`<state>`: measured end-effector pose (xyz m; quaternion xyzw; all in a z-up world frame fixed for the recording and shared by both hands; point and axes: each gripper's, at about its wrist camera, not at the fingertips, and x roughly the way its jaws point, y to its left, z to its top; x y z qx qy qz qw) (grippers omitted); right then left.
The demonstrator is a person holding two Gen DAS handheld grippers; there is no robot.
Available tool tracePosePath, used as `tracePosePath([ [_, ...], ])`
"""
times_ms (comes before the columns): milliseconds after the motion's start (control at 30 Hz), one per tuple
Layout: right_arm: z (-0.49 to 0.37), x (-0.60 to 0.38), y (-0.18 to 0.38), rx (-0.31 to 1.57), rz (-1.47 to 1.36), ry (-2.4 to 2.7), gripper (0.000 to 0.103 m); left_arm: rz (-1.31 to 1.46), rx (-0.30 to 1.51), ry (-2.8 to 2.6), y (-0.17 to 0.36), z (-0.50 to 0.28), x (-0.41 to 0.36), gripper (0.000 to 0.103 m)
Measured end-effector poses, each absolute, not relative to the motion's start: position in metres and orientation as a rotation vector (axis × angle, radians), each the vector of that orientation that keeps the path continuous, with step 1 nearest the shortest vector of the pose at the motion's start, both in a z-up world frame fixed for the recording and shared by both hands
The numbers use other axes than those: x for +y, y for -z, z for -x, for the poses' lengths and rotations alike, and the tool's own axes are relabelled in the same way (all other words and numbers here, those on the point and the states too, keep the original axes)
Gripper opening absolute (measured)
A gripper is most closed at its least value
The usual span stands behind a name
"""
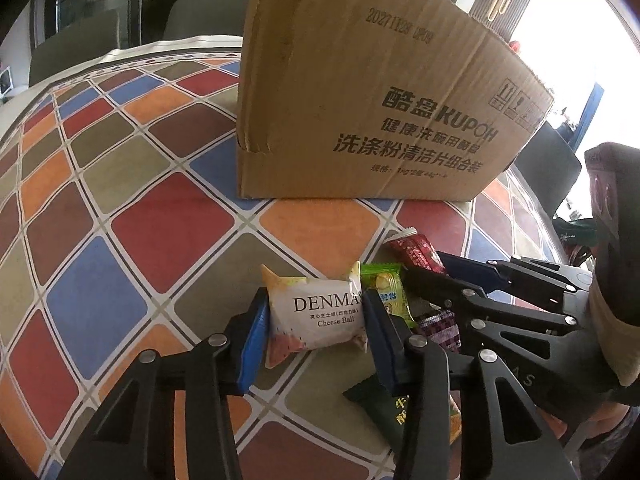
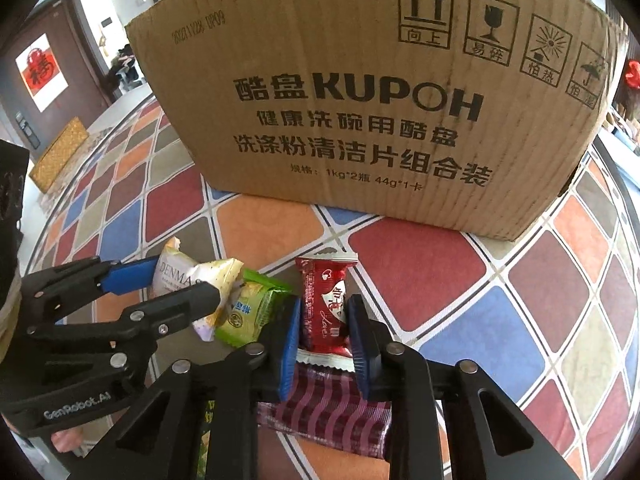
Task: Organize snacks
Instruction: 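Grasp the white DENMA cheese ball bag with the left tool while the right tool grasps a red candy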
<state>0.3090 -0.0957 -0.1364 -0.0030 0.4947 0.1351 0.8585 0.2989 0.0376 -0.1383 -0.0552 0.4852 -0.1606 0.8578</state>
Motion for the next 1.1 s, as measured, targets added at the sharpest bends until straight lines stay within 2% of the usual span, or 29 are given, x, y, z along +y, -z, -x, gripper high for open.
tracePosePath([
  [367, -0.298, -0.107, 0.121, 1.005, -0.042, -0.273, 0.024, 0.111, 0.960, 0.313, 0.114, -0.284, 0.038, 0.045],
  [1100, -0.262, -0.120, 0.032, 0.782, -0.081, -0.299, 0.024, 0.068, 0.742, 0.301, 0.026, -0.263, 0.033, 0.045],
])
